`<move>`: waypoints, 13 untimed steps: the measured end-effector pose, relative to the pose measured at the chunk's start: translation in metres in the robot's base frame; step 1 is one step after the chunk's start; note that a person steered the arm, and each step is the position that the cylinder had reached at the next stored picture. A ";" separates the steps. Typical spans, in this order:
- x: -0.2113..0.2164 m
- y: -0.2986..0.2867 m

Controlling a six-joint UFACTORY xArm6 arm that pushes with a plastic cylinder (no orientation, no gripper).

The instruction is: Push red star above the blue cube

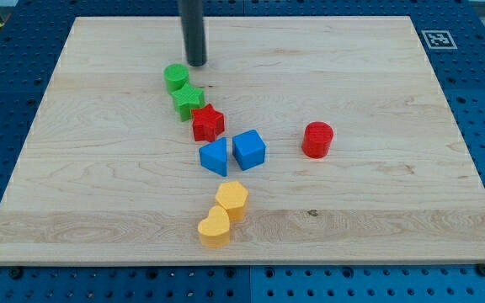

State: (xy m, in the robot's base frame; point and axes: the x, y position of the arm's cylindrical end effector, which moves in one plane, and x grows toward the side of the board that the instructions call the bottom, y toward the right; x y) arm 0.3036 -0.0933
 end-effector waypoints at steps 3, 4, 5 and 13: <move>0.017 -0.106; 0.046 -0.119; 0.068 -0.121; 0.138 -0.008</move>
State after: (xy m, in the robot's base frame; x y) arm 0.4412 -0.1012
